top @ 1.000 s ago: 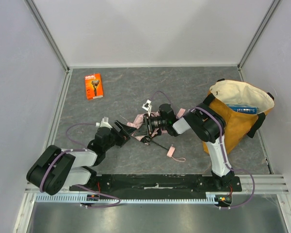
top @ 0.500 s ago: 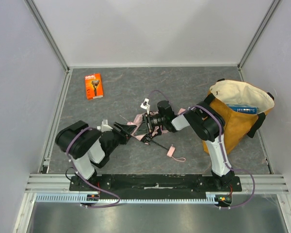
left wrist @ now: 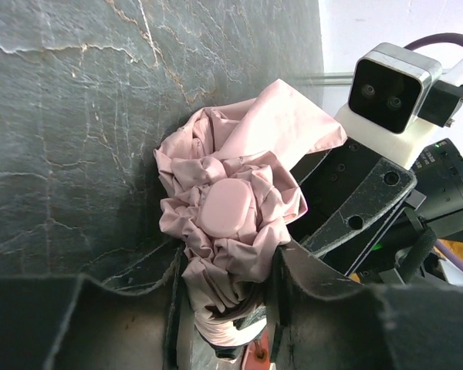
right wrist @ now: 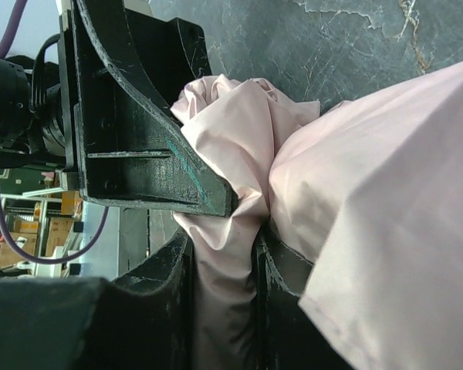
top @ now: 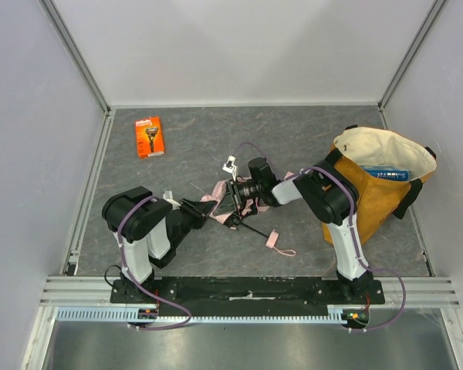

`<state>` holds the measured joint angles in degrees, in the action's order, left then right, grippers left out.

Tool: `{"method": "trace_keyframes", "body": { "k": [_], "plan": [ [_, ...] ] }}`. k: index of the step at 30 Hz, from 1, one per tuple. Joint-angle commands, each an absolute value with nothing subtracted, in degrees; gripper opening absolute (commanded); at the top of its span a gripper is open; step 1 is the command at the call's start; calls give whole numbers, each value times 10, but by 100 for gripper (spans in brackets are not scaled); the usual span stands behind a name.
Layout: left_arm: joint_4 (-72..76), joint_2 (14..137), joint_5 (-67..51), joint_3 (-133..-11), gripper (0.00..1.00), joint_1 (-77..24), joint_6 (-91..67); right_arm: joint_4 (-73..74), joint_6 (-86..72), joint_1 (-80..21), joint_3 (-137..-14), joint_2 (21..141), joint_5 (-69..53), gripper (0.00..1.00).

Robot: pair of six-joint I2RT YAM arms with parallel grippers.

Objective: Put away the umbrella

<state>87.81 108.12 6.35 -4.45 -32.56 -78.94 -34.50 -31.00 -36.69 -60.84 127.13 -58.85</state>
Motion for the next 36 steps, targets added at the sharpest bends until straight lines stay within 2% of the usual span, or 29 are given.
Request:
{"method": "trace_keyframes", "body": {
  "k": [1, 2, 4, 8, 12, 16, 19, 24, 27, 31, 36],
  "plan": [
    [930, 1123, 81, -17, 5, -326, -750, -113, -207, -374, -563, 1340, -456, 1],
    [929, 1130, 79, -15, 2, -327, -758, -100, -203, -374, -563, 1327, -440, 6],
    [918, 1135, 77, -10, 2, -325, -777, -78, -191, -376, -561, 1303, -412, 15],
    [816, 1088, 65, -4, 2, -325, -802, -38, -176, -384, -553, 1231, -335, 41],
    [547, 945, 52, -37, 2, -326, -803, 20, -151, -406, -556, 1152, -259, 63],
    [252, 833, 69, -106, 2, -326, -791, 64, -118, -432, -570, 1082, -170, 77],
    [140, 820, 58, -138, 2, -326, -803, 65, -88, -460, -564, 1021, -81, 85],
    [63, 850, 37, -177, 2, -328, -815, 5, -19, -543, -511, 924, 84, 96],
    [20, 857, 33, -199, 2, -326, -814, -80, 24, -586, -460, 890, 126, 97],
    [-29, 859, 37, -221, 2, -327, -809, -174, 68, -645, -421, 892, 198, 97],
    [-70, 869, 36, -241, 2, -326, -806, -244, 121, -695, -445, 957, 285, 96]
  ]
}}
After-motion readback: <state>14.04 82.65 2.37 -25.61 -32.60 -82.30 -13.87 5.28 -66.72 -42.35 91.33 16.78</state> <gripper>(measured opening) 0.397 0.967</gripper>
